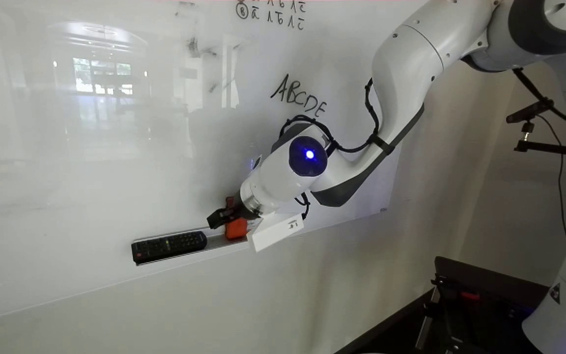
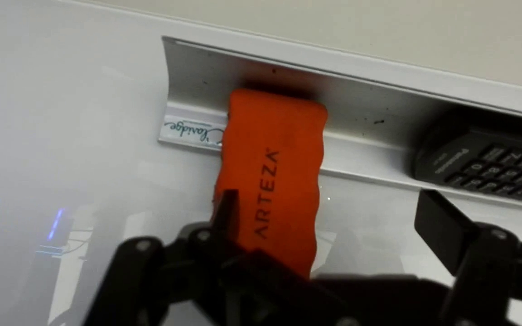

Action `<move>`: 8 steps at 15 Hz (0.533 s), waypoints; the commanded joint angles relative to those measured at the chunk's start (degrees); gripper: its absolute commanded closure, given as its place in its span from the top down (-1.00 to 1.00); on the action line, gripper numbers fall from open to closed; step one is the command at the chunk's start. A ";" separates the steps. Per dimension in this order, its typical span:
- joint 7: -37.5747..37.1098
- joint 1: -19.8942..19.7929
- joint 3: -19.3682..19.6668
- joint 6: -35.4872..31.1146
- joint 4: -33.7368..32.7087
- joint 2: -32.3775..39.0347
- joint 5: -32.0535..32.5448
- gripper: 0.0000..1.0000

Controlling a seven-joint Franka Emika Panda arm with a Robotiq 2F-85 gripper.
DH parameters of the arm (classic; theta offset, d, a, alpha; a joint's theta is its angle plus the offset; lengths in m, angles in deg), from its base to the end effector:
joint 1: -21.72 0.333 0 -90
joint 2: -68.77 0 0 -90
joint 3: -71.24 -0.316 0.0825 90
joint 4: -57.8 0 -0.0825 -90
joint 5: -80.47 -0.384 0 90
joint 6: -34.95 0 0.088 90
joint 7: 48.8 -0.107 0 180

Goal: Use the orange eraser to clean the "ABCDE" off the whiteboard

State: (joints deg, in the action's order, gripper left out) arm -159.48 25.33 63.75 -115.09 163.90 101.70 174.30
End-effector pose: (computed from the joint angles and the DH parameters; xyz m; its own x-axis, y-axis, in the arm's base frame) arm 0.6291 0.1413 0.2178 0.6436 -0.1882 0.7418 -0.3794 -0.9202 0.0958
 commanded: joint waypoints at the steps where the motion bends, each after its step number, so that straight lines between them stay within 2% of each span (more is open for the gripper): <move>1: 4.90 -0.75 0.65 -2.36 3.70 -3.50 3.41 1.00; 8: 2.00 0.39 0.45 0.52 5.63 -4.75 10.45 1.00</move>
State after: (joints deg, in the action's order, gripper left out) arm -155.85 24.97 63.76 -116.09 166.82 99.78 181.71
